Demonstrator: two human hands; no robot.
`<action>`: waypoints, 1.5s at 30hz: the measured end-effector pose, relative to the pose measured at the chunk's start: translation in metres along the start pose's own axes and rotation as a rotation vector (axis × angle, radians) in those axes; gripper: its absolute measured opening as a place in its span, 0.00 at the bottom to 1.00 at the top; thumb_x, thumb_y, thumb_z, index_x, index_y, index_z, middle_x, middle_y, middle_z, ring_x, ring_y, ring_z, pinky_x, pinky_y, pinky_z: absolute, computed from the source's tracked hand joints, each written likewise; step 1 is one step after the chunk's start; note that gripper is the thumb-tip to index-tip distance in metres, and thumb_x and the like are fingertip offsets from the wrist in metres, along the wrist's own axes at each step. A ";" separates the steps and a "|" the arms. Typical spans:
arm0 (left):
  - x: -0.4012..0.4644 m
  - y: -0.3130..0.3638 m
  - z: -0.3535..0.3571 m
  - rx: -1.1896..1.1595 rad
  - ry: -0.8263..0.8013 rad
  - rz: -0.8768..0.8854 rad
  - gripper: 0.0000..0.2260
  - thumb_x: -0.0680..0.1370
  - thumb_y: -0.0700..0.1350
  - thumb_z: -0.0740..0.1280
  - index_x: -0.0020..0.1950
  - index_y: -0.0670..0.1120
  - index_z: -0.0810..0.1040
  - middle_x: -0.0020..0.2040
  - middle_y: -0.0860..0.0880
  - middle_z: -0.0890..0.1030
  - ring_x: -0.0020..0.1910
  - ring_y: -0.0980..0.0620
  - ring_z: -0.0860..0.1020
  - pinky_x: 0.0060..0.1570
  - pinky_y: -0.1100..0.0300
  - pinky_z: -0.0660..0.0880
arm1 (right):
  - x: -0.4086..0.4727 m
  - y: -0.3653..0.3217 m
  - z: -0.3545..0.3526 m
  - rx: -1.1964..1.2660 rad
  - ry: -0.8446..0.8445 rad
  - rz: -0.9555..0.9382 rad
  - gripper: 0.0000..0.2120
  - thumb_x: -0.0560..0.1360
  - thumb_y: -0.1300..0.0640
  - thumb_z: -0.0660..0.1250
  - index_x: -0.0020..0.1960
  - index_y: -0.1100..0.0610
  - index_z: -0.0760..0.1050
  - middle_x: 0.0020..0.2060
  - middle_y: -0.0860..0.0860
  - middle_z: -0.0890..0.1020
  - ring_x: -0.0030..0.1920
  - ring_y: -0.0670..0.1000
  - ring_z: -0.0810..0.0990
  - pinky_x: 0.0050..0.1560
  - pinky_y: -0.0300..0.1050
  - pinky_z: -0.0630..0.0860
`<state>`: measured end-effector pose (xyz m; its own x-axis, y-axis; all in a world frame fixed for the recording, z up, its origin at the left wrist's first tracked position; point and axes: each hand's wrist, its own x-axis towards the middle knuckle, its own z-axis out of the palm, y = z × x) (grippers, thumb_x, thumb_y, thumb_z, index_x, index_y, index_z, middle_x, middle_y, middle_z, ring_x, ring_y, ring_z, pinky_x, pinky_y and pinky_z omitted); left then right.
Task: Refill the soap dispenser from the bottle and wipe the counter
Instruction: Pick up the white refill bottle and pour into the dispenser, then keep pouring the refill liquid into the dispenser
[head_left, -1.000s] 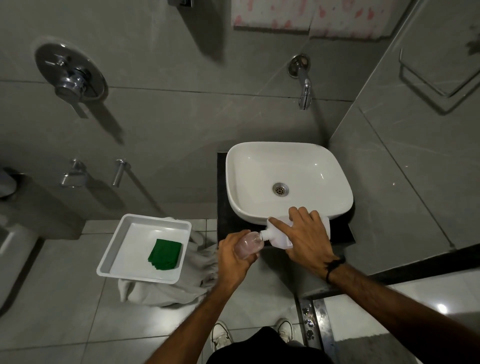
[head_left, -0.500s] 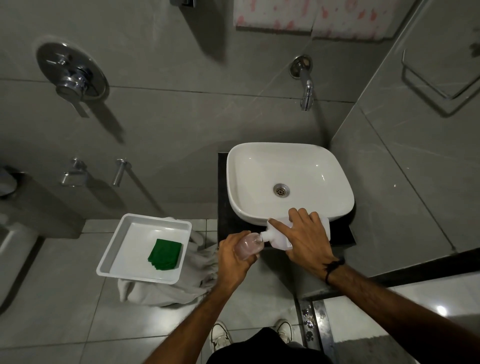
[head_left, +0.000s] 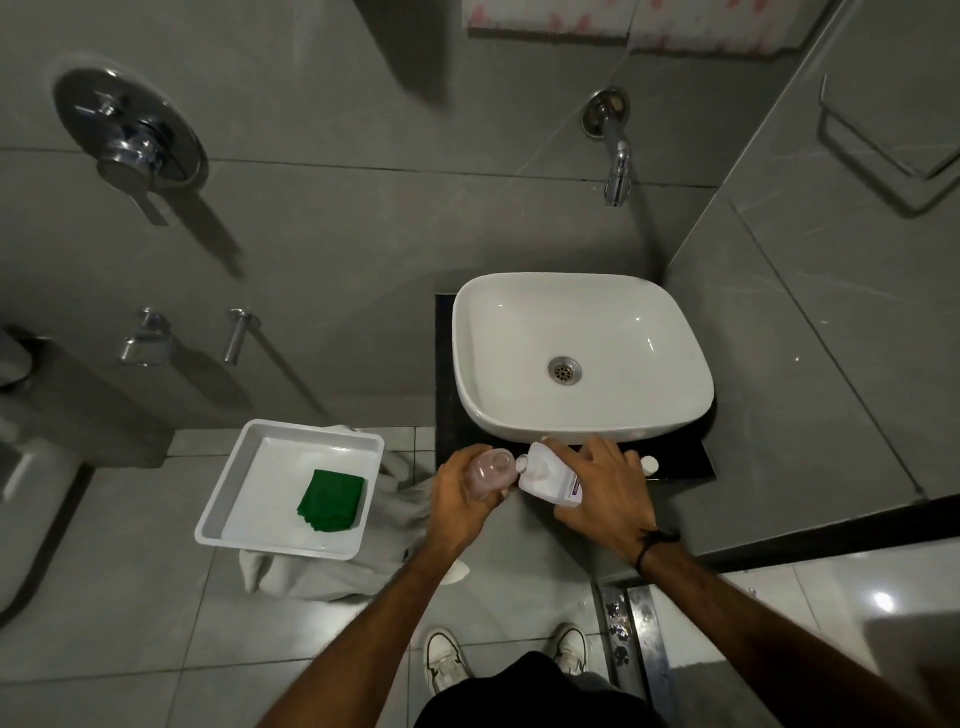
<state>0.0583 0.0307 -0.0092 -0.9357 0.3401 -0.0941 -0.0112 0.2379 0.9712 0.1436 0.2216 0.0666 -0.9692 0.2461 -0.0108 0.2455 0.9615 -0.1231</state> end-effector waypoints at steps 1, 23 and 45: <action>0.004 0.000 -0.002 0.010 -0.005 -0.010 0.23 0.67 0.41 0.81 0.59 0.48 0.80 0.54 0.50 0.84 0.53 0.52 0.83 0.49 0.63 0.81 | -0.003 0.001 0.007 0.056 -0.011 0.048 0.38 0.60 0.44 0.74 0.69 0.40 0.71 0.43 0.44 0.66 0.47 0.53 0.75 0.42 0.47 0.62; 0.026 -0.056 -0.001 0.446 0.038 -0.249 0.33 0.64 0.35 0.81 0.65 0.40 0.71 0.59 0.43 0.77 0.58 0.43 0.77 0.57 0.53 0.75 | -0.059 0.082 0.057 0.664 -0.024 0.498 0.42 0.60 0.47 0.82 0.71 0.39 0.69 0.57 0.48 0.78 0.57 0.52 0.77 0.56 0.52 0.78; 0.047 0.017 0.289 1.202 -0.529 0.516 0.32 0.64 0.36 0.80 0.68 0.44 0.79 0.68 0.39 0.78 0.63 0.38 0.80 0.59 0.48 0.79 | -0.124 0.235 0.055 0.761 -0.048 0.686 0.40 0.59 0.44 0.82 0.68 0.43 0.71 0.60 0.46 0.78 0.60 0.50 0.76 0.63 0.51 0.78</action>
<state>0.1163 0.3137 -0.0608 -0.4980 0.8588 -0.1205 0.8421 0.5120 0.1692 0.3205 0.4105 -0.0154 -0.6286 0.6929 -0.3532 0.6858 0.2795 -0.6720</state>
